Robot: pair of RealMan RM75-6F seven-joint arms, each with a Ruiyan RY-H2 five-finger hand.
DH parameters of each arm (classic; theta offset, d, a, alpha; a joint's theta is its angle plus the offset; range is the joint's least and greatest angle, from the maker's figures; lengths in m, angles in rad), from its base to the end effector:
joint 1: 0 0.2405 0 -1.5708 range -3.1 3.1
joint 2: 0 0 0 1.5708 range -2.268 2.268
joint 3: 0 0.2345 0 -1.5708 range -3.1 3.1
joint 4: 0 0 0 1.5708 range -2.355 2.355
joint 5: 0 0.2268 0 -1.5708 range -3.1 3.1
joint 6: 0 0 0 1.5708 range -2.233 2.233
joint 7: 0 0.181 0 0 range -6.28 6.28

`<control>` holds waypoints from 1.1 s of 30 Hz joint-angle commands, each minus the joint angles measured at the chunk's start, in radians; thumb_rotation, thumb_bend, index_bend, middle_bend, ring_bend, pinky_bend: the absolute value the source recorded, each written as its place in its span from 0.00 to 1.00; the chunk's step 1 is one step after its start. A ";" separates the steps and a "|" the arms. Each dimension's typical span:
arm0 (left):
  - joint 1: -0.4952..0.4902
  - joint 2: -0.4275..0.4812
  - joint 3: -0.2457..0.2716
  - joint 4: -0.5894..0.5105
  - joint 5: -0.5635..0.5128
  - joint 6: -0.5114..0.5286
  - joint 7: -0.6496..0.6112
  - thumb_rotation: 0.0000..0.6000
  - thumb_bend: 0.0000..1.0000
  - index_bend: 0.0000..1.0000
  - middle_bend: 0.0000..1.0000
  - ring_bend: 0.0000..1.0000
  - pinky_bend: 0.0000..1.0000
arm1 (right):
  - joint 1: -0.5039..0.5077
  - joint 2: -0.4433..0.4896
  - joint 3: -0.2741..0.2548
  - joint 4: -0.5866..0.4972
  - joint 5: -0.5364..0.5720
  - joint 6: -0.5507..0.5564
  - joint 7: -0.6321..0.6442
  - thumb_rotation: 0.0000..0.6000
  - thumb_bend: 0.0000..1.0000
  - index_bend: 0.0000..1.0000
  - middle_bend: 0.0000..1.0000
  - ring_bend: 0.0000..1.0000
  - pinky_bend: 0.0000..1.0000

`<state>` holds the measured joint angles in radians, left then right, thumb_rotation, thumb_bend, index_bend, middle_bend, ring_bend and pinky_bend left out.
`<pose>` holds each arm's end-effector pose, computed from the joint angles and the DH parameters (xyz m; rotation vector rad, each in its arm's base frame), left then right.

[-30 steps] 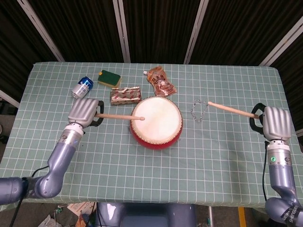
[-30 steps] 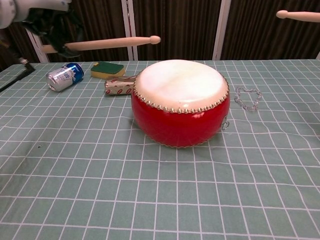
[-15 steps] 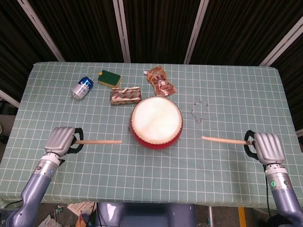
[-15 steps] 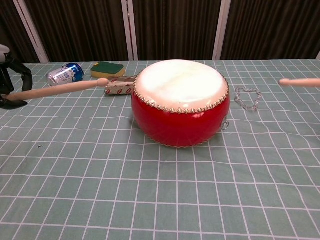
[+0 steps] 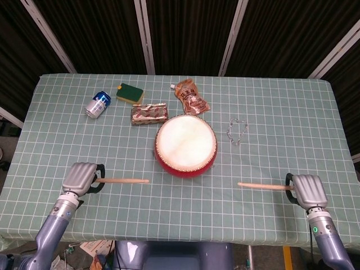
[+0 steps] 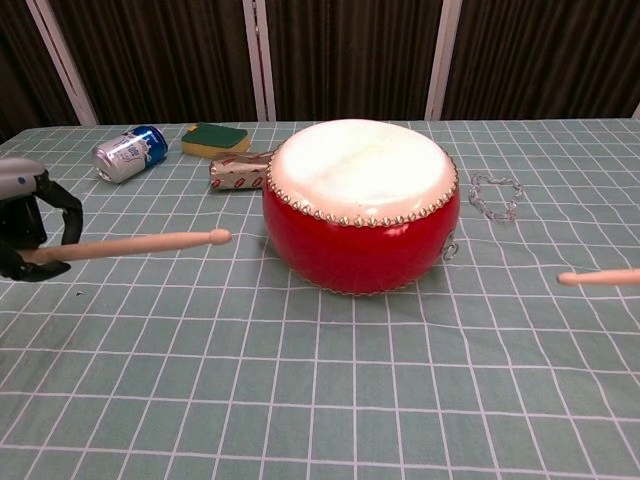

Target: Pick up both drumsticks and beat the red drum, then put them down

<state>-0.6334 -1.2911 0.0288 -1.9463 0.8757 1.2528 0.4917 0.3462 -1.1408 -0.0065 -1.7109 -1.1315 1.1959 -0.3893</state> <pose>-0.1760 0.2822 0.0091 -1.6900 -1.1429 -0.7010 -0.2932 -0.2657 0.0770 1.5802 -0.9554 0.5146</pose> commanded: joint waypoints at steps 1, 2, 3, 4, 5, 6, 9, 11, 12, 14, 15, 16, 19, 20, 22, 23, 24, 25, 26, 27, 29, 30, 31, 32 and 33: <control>-0.007 -0.044 -0.012 0.039 -0.039 -0.015 0.034 1.00 0.51 0.73 1.00 1.00 1.00 | -0.001 -0.019 -0.002 0.019 0.011 -0.006 -0.023 1.00 0.66 0.93 1.00 1.00 1.00; -0.011 -0.059 -0.017 0.054 -0.055 -0.021 0.046 1.00 0.49 0.71 1.00 1.00 1.00 | -0.002 -0.026 -0.002 0.025 0.015 -0.008 -0.031 1.00 0.66 0.90 1.00 1.00 1.00; -0.013 -0.067 -0.020 0.063 -0.064 -0.025 0.054 1.00 0.47 0.70 1.00 1.00 1.00 | -0.002 -0.030 -0.003 0.028 0.017 -0.009 -0.035 1.00 0.66 0.86 1.00 1.00 1.00; -0.017 -0.077 -0.023 0.075 -0.077 -0.031 0.067 1.00 0.44 0.66 1.00 1.00 1.00 | -0.003 -0.034 -0.004 0.032 0.019 -0.010 -0.042 1.00 0.66 0.85 1.00 1.00 1.00; -0.020 -0.083 -0.025 0.082 -0.086 -0.037 0.076 1.00 0.42 0.63 1.00 1.00 1.00 | -0.004 -0.036 -0.004 0.033 0.020 -0.011 -0.045 1.00 0.66 0.81 1.00 1.00 1.00; -0.023 -0.089 -0.026 0.090 -0.095 -0.041 0.085 1.00 0.40 0.61 1.00 1.00 1.00 | -0.004 -0.037 -0.004 0.035 0.021 -0.011 -0.049 1.00 0.66 0.79 1.00 1.00 1.00; -0.030 -0.105 -0.033 0.108 -0.117 -0.052 0.102 1.00 0.34 0.56 1.00 1.00 1.00 | -0.006 -0.041 -0.001 0.039 0.028 -0.009 -0.060 1.00 0.66 0.70 1.00 1.00 1.00; -0.033 -0.113 -0.038 0.118 -0.127 -0.056 0.110 1.00 0.29 0.53 1.00 1.00 1.00 | -0.007 -0.043 -0.001 0.039 0.041 -0.013 -0.072 1.00 0.65 0.64 1.00 1.00 1.00; -0.034 -0.116 -0.041 0.121 -0.131 -0.058 0.113 1.00 0.27 0.52 1.00 1.00 1.00 | -0.006 -0.043 0.000 0.038 0.049 -0.017 -0.078 1.00 0.63 0.61 1.00 1.00 1.00; -0.036 -0.119 -0.046 0.125 -0.134 -0.059 0.117 1.00 0.21 0.49 1.00 1.00 1.00 | -0.005 -0.041 -0.001 0.035 0.065 -0.024 -0.096 1.00 0.59 0.55 1.00 1.00 1.00; -0.036 -0.119 -0.047 0.124 -0.134 -0.059 0.119 1.00 0.19 0.48 1.00 1.00 1.00 | -0.004 -0.040 -0.001 0.033 0.073 -0.026 -0.106 1.00 0.57 0.52 1.00 1.00 1.00; -0.036 -0.119 -0.048 0.124 -0.133 -0.059 0.119 1.00 0.17 0.46 1.00 1.00 1.00 | -0.004 -0.040 -0.001 0.032 0.077 -0.027 -0.111 1.00 0.55 0.50 1.00 1.00 1.00; -0.031 -0.113 -0.048 0.115 -0.121 -0.053 0.117 1.00 0.12 0.41 1.00 1.00 1.00 | -0.002 -0.039 0.000 0.024 0.093 -0.028 -0.134 1.00 0.49 0.43 1.00 1.00 1.00; -0.028 -0.109 -0.047 0.112 -0.116 -0.051 0.116 1.00 0.11 0.40 1.00 1.00 1.00 | -0.001 -0.038 0.001 0.022 0.097 -0.028 -0.142 1.00 0.47 0.42 1.00 1.00 1.00; -0.022 -0.102 -0.044 0.110 -0.106 -0.047 0.113 1.00 0.10 0.39 1.00 1.00 1.00 | 0.000 -0.038 0.000 0.018 0.102 -0.027 -0.155 1.00 0.44 0.40 1.00 1.00 1.00; -0.019 -0.098 -0.043 0.108 -0.101 -0.045 0.110 1.00 0.10 0.38 1.00 1.00 1.00 | -0.001 -0.037 0.000 0.015 0.103 -0.025 -0.158 1.00 0.42 0.39 1.00 1.00 1.00; -0.014 -0.094 -0.043 0.105 -0.095 -0.042 0.104 1.00 0.09 0.37 1.00 1.00 1.00 | -0.001 -0.037 0.000 0.012 0.103 -0.023 -0.161 1.00 0.39 0.37 1.00 1.00 1.00; -0.009 -0.089 -0.041 0.103 -0.086 -0.038 0.097 1.00 0.08 0.35 1.00 1.00 1.00 | -0.002 -0.036 -0.001 0.010 0.100 -0.020 -0.165 1.00 0.38 0.35 1.00 1.00 1.00; -0.004 -0.083 -0.039 0.100 -0.075 -0.033 0.092 1.00 0.07 0.34 1.00 1.00 1.00 | -0.003 -0.036 -0.002 0.009 0.098 -0.017 -0.171 1.00 0.37 0.33 1.00 1.00 1.00; 0.002 -0.075 -0.034 0.098 -0.062 -0.027 0.089 1.00 0.07 0.34 1.00 1.00 1.00 | -0.003 -0.035 -0.004 0.009 0.097 -0.015 -0.177 1.00 0.36 0.31 1.00 1.00 1.00; 0.011 -0.063 -0.028 0.094 -0.042 -0.016 0.084 1.00 0.06 0.32 1.00 1.00 1.00 | -0.004 -0.034 -0.006 0.008 0.096 -0.012 -0.186 1.00 0.36 0.27 1.00 1.00 0.99; 0.022 -0.050 -0.023 0.087 -0.019 -0.005 0.072 1.00 0.06 0.30 0.99 1.00 1.00 | -0.005 -0.033 -0.007 0.006 0.099 -0.010 -0.194 1.00 0.36 0.25 1.00 1.00 0.97; 0.031 -0.040 -0.020 0.081 -0.004 0.003 0.062 1.00 0.06 0.27 0.96 0.98 1.00 | -0.006 -0.032 -0.007 0.004 0.100 -0.007 -0.197 1.00 0.36 0.25 0.99 1.00 0.96; 0.045 -0.022 -0.016 0.070 0.024 0.018 0.041 1.00 0.06 0.23 0.89 0.93 0.97 | -0.008 -0.030 -0.005 0.001 0.096 0.000 -0.198 1.00 0.36 0.23 0.95 0.98 0.92; 0.055 -0.009 -0.011 0.064 0.044 0.026 0.026 1.00 0.06 0.20 0.83 0.88 0.94 | -0.010 -0.028 -0.004 -0.001 0.092 0.006 -0.196 1.00 0.36 0.20 0.88 0.93 0.85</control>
<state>-0.6035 -1.3304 0.0062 -1.8647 0.8788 1.2548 0.5501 0.3387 -1.1710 -0.0115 -1.7090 -1.0359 1.1967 -0.5859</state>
